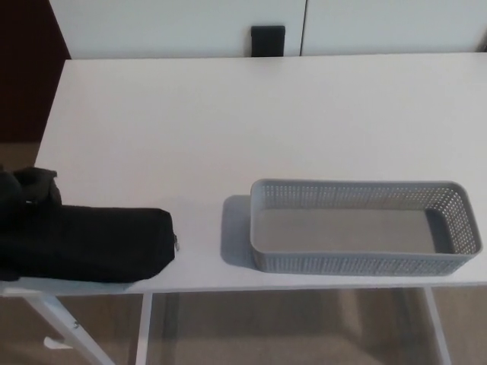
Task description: The robot walk towards a table in front and pick up a black pencil case on the left hand side and put the pencil case into a small container on the right hand side
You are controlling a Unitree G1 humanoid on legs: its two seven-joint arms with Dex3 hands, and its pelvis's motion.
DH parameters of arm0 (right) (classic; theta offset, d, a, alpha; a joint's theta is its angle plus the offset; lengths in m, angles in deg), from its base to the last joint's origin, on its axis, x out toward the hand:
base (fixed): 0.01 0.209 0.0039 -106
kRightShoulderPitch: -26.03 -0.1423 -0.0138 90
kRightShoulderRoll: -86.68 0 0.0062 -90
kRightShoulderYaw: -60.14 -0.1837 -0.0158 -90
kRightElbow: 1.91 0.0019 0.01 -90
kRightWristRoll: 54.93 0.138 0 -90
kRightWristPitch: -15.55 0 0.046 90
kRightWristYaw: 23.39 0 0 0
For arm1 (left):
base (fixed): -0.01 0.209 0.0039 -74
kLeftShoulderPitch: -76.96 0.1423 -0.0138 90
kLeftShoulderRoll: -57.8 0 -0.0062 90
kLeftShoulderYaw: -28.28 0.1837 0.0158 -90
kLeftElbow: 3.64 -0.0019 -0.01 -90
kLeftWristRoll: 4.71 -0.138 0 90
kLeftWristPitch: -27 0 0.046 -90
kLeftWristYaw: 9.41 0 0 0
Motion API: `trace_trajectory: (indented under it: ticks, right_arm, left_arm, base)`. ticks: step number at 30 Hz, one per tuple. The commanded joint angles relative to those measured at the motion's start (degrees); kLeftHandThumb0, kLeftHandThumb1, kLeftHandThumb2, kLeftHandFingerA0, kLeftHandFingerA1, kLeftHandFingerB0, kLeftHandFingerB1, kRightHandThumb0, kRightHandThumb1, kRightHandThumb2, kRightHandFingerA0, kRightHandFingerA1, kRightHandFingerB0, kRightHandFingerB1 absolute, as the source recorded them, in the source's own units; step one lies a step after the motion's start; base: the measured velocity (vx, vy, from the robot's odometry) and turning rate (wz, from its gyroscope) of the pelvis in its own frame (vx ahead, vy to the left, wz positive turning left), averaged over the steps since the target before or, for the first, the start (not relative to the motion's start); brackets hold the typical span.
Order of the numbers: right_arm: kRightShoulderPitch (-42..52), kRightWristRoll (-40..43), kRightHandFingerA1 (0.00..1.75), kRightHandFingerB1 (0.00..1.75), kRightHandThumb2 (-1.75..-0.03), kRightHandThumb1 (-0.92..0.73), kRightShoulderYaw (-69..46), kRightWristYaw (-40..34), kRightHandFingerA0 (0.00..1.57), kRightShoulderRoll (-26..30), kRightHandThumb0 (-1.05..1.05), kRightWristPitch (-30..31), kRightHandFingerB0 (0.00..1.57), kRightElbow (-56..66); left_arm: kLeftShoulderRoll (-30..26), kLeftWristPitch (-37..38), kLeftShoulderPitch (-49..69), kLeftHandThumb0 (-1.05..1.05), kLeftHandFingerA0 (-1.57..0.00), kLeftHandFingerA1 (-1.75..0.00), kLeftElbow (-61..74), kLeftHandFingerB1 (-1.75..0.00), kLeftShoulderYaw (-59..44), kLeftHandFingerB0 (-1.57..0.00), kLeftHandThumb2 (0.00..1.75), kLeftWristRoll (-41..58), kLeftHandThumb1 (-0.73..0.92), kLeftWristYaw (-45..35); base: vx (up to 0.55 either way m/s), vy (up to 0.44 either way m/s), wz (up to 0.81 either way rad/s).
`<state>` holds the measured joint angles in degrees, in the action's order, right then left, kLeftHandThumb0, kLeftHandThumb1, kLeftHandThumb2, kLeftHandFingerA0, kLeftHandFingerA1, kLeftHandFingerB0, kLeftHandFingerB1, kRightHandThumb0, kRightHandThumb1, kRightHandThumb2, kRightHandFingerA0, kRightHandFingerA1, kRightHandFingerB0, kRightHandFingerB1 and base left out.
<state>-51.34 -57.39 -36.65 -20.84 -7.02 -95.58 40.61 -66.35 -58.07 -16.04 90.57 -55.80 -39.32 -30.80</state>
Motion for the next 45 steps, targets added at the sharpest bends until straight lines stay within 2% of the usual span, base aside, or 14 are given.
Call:
trace_trajectory:
  ticks: [1, 16, 20, 27, 28, 30, 32, 34, 36, 39, 40, 42, 43, 45]
  right_arm:
    - [0.02, -0.17, 0.45, 0.41, -0.6, -0.68, -0.08, -0.21, 0.59, 1.22, -0.35, 1.18, 0.46, 0.26]
    - [1.01, 0.67, 0.45, 0.41, -0.6, -0.7, -0.28, 0.71, 0.57, 0.77, -0.33, 1.63, 0.44, 1.07]
    - [1.53, 0.48, 0.46, 0.41, -0.6, -0.69, -0.15, 0.58, 0.57, 0.77, -0.33, 1.24, 0.45, 1.58]
    - [1.25, 0.82, 0.46, 0.41, -0.59, -0.68, -0.02, 1.07, 0.58, 0.59, -0.35, 1.54, 0.46, 1.62]
    - [1.3, 0.94, 0.46, 0.41, -0.59, -0.68, -0.06, 1.13, 0.58, 0.52, -0.35, 1.52, 0.46, 1.77]
    - [0.72, 0.89, 0.47, 0.42, -0.59, -0.67, -0.16, 1.03, 0.6, 0.61, -0.35, 0.8, 0.48, 0.46]
    - [0.52, 0.59, 0.47, 0.42, -0.59, -0.67, 0.07, 0.86, 0.62, 0.58, -0.36, 0.71, 0.48, 0.5]
    - [0.37, -0.58, 0.47, 0.42, -0.6, -0.68, 0.75, 0.31, 0.64, 1.05, -0.37, 0.34, 0.48, 0.2]
    - [0.24, -1.16, 0.46, 0.41, -0.61, -0.69, 1.17, 0.22, 0.63, 1.45, -0.37, 0.31, 0.48, 0.14]
    - [0.24, -1.45, 0.44, 0.41, -0.61, -0.7, 1.57, -0.07, 0.63, 1.68, -0.4, 0.6, 0.48, 0.71]
    - [0.2, -1.43, 0.45, 0.41, -0.61, -0.69, 1.61, -0.17, 0.65, 1.65, -0.4, 0.47, 0.5, 0.64]
    - [0.06, -1.46, 0.45, 0.41, -0.61, -0.69, 1.67, -0.46, 0.65, 1.6, -0.39, 0.38, 0.5, 0.53]
    - [0.28, -1.57, 0.46, 0.42, -0.6, -0.69, 1.75, -0.57, 0.67, 1.59, -0.38, 0.53, 0.5, 0.88]
    - [0.3, -2.25, 0.47, 0.42, -0.6, -0.69, 2.14, -1.06, 0.67, 1.82, -0.38, 0.24, 0.51, 1.1]
  left_arm:
    - [-1.57, 1.27, 0.81, -0.22, -0.64, -1.61, 3.93, -1.26, -4.55, -0.46, 0.53, 4.59, 0.73, -3.01]
    - [9.75, -14.13, -15.98, -0.15, -0.67, -1.64, 24.5, -1.04, 2.89, -0.74, 0.59, 5.82, 0.77, -15.9]
    - [15.14, -19.5, -22.68, -0.13, -0.66, -1.71, 24.52, -1.24, 9.14, -0.53, 0.53, 3.96, 0.8, -19.52]
    - [26.71, -29.45, -33.41, -0.09, -0.59, -1.51, 17.3, -1.11, 16.87, -0.61, 0.59, 5.51, 0.74, -23.19]
    - [28.22, -30.14, -34.36, -0.12, -0.65, -0.84, 15.87, -0.6, 17.65, -0.66, 0.61, 5.5, 0.73, -23.04]
    - [33.01, -31.33, -35.9, -0.12, -0.75, -0.85, 11.64, -0.69, 18.89, -0.74, 0.6, 6.56, 0.71, -21.45]
    - [34.83, -32.34, -36.89, -0.13, -0.74, -1.3, 9.98, -0.84, 19.63, -0.8, 0.62, 5.88, 0.71, -21.17]
    - [38.65, -33.9, -38.28, -0.13, -0.72, -1.38, 6.98, -1.0, 20.81, -0.73, 0.63, 5.73, 0.75, -20.03]
    - [41.34, -35.0, -39.34, -0.16, -0.72, -1.22, 4.79, -0.79, 21.36, -0.76, 0.63, 5.75, 0.74, -19.44]
    - [44.85, -35.14, -40.01, -0.15, -0.75, -1.41, 2.19, -0.98, 21.53, -0.75, 0.65, 6.03, 0.78, -17.91]
    - [45.94, -35.82, -40.51, -0.16, -0.88, -0.77, 1.2, -0.66, 22.14, -0.82, 0.63, 5.31, 0.77, -17.57]
    - [48.16, -37.01, -41.35, -0.16, -0.89, -0.73, -0.75, -0.61, 23.21, -0.81, 0.63, 4.12, 0.77, -16.72]
    - [50.12, -37.97, -40.85, -0.15, -0.86, -1.08, -1.42, -0.64, 22.89, -0.8, 0.63, 4.83, 0.78, -15.64]
    - [52.64, -40.22, -40.45, -0.14, -0.85, -1.36, -2.54, -0.76, 22.49, -0.79, 0.63, 5.04, 0.8, -14.45]
  base:
    - [0.0, 0.0, 0.0]
    - [0.0, 0.0, 0.0]
    - [0.0, 0.0, 0.0]
    - [0.0, 0.0, 0.0]
    - [0.0, 0.0, 0.0]
    - [0.0, 0.0, 0.0]
    - [0.0, 0.0, 0.0]
    - [0.0, 0.0, 0.0]
    - [0.0, 0.0, 0.0]
    - [0.0, 0.0, 0.0]
    - [0.0, 0.0, 0.0]
    - [0.0, 0.0, 0.0]
    - [0.0, 0.0, 0.0]
    - [0.0, 0.0, 0.0]
